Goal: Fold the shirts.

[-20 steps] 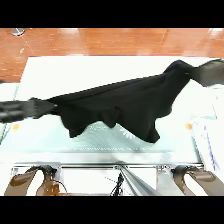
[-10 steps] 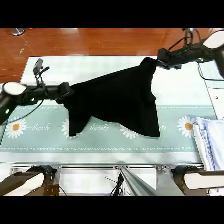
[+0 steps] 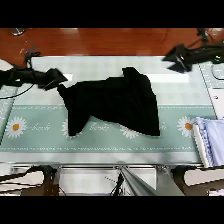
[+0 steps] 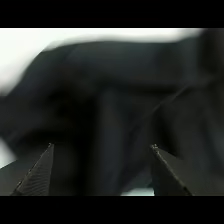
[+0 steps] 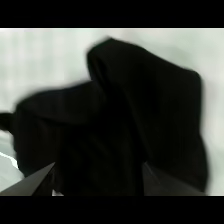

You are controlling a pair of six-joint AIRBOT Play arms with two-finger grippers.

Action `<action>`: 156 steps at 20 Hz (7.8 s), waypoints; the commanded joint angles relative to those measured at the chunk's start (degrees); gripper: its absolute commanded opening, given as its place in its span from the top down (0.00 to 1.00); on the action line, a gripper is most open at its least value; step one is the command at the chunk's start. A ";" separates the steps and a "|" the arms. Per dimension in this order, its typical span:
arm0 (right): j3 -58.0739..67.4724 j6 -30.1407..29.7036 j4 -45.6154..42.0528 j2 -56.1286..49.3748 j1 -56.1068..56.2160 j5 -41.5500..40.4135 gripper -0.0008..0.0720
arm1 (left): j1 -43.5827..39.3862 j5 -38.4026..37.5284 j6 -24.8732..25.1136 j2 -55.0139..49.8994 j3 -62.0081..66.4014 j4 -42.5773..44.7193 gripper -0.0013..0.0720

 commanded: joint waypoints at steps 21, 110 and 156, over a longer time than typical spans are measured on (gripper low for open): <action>-54.23 -5.62 -9.86 29.35 -9.42 -8.17 0.14 | -6.58 -4.81 11.37 -4.68 -23.23 -4.98 0.94; -25.11 -1.84 -15.43 14.93 -19.78 -5.84 0.14 | 23.39 -10.64 -1.64 16.76 -32.96 6.54 0.02; -45.83 -5.95 -4.79 10.25 -14.03 -15.80 0.14 | 7.21 2.01 9.44 12.87 -42.86 -9.14 0.94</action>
